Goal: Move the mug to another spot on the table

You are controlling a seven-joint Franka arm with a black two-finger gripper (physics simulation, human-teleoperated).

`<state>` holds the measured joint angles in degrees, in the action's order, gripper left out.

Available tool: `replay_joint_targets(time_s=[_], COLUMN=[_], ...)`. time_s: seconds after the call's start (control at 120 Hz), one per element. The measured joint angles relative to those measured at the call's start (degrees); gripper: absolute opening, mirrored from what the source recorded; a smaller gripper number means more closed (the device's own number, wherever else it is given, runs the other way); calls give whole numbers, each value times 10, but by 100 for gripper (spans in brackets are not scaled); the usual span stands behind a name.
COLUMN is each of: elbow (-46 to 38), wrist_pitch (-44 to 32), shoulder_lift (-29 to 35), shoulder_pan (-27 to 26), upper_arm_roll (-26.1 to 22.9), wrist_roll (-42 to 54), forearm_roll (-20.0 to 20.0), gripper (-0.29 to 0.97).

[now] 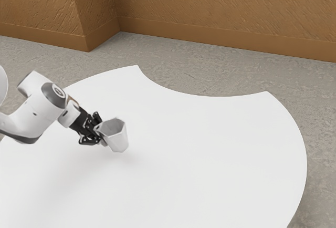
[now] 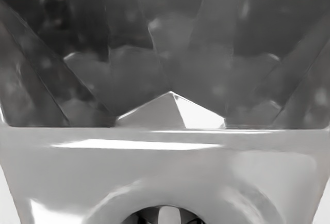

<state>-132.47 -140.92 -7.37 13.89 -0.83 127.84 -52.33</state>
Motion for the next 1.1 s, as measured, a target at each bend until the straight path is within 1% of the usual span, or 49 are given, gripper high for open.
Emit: replay_joint_targets(time_s=[0.183, 0.3, 0.45, 0.5, 0.567, 0.625, 0.767, 0.933, 1.05, 1.1], elbow=[5, 13, 14, 14, 14, 14, 12, -25, -79, -88], wrist_pitch=[3, 5, 6, 7, 7, 7, 8, 13, 24, 33], shoulder_lift=[-26, -46, -54, -56, -56, -55, -45, 8, 110, 155], shoulder_pan=[0, -2, -2, -2, -2, -2, -1, 7, 14, 14], upper_arm_roll=[10, 11, 11, 11, 11, 11, 11, 14, 15, 15], wrist_roll=[22, 31, 38, 40, 43, 45, 48, 50, 51, 48], forearm_roll=[3, 6, 9, 9, 9, 9, 10, 10, 12, 23], gripper=[4, 9, 17, 22, 34, 42, 55, 62, 64, 65])
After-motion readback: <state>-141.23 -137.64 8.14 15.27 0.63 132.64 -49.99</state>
